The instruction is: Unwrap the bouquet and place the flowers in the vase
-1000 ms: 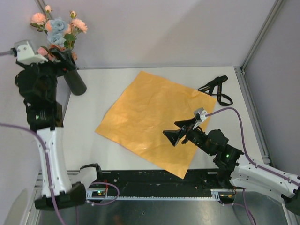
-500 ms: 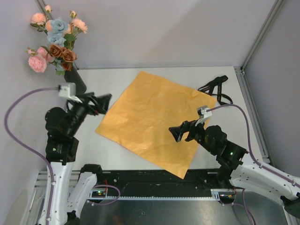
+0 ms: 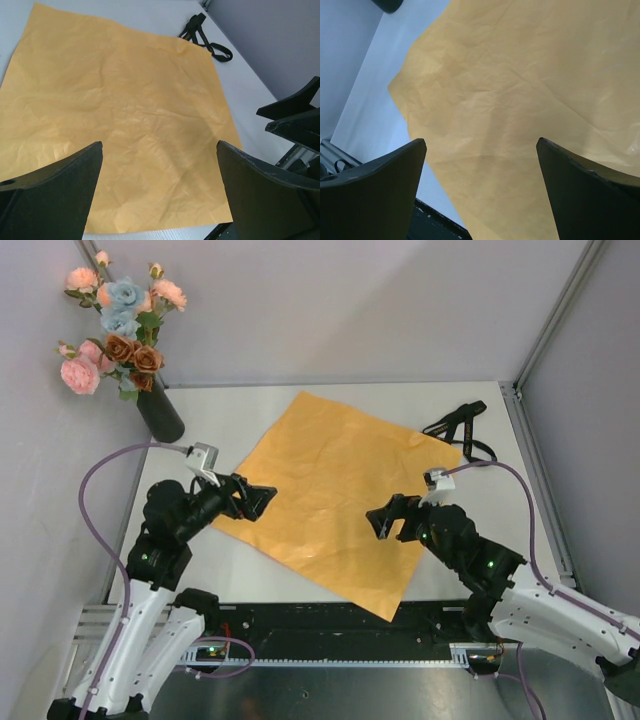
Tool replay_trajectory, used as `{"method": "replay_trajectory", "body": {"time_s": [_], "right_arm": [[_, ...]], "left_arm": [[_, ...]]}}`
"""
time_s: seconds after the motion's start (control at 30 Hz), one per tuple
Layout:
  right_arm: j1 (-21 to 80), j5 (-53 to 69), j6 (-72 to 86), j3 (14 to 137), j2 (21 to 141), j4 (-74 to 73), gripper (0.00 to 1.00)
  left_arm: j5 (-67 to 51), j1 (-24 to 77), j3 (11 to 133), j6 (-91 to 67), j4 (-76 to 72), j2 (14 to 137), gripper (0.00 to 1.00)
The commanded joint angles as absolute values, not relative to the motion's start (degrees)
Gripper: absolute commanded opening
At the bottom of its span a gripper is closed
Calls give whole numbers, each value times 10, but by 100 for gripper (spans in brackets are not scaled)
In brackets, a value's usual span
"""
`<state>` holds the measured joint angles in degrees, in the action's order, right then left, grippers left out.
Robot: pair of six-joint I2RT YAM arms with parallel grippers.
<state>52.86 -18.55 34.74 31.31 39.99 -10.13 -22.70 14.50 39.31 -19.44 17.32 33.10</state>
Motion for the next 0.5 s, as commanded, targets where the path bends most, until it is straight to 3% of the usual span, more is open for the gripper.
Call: {"method": "replay_trajectory", "body": {"time_s": [0.0,0.47], "right_arm": [[518,-220,341,339,375,-96,99],[503,-227,290,369,345,-101,99]], "left_arm": [[-227,150,398,-180,146,308,100],[-228,150,393,-182,147,304,100]]}}
